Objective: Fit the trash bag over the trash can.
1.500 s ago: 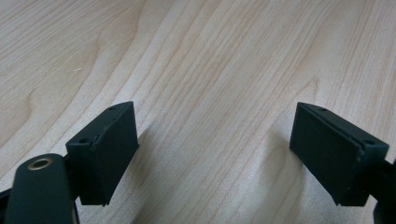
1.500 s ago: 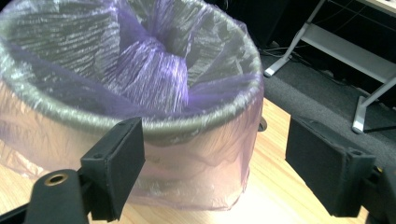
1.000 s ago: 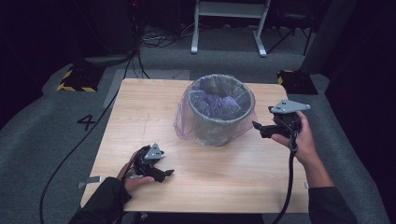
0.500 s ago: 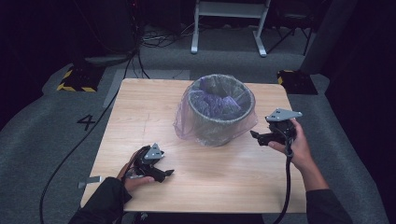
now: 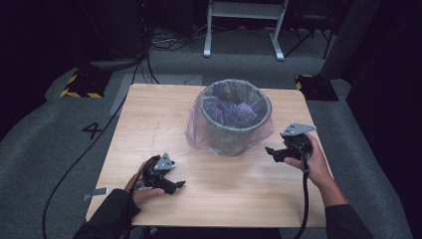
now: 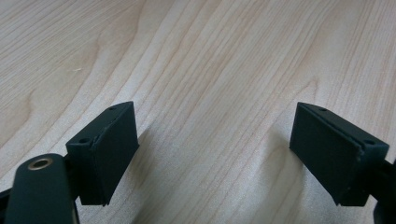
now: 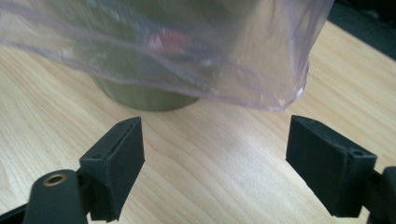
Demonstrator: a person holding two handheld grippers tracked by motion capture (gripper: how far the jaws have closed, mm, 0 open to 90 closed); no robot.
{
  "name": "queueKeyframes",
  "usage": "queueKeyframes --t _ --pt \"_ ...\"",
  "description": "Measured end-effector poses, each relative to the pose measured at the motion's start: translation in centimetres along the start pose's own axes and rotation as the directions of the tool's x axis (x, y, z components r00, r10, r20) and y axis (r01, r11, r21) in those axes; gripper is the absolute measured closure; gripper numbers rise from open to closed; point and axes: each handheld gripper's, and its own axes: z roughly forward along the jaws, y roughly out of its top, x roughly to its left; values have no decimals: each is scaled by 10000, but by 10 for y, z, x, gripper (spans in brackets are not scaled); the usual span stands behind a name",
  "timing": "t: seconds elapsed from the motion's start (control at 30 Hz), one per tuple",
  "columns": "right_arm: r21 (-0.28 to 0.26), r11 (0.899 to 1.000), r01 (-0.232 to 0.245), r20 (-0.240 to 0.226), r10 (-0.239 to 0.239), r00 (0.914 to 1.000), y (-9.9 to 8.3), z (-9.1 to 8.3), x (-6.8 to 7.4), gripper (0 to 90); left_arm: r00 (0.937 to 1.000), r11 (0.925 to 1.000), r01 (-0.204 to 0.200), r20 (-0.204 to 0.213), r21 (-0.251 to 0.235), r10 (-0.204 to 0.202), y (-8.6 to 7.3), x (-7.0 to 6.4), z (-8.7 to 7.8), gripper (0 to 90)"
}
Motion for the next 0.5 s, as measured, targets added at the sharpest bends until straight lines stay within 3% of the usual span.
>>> queueKeyframes --t 0.5 --pt "660 9978 -11 -31 13 10000 -28 8 2 195 10000 10000 -2 0 2 2 0 0 0 148"
